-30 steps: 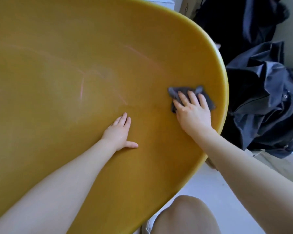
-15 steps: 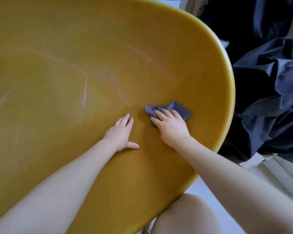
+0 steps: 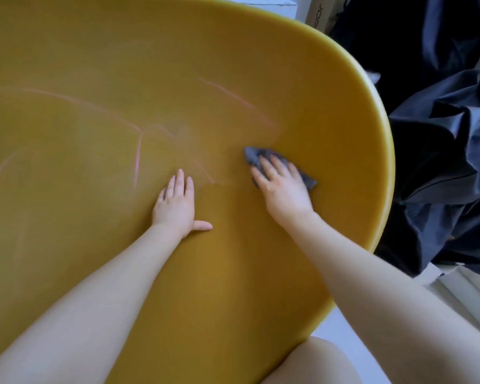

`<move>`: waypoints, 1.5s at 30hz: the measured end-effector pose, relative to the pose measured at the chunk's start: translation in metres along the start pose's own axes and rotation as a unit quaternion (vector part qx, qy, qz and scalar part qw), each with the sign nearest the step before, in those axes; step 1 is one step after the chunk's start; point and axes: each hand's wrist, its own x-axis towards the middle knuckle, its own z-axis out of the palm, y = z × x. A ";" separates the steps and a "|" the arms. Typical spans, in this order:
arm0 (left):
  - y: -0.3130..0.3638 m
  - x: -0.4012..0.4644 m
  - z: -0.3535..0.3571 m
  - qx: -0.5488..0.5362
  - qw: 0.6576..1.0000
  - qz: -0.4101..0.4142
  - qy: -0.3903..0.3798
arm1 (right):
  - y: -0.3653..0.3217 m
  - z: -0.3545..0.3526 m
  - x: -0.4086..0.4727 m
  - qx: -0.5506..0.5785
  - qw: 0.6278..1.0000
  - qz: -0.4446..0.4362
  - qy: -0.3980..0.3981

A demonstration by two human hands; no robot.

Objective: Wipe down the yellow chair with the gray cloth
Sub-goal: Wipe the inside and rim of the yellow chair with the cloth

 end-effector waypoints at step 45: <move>-0.009 0.007 0.011 -0.049 0.998 0.004 -0.036 | -0.045 0.037 0.045 0.118 0.985 -0.020 0.121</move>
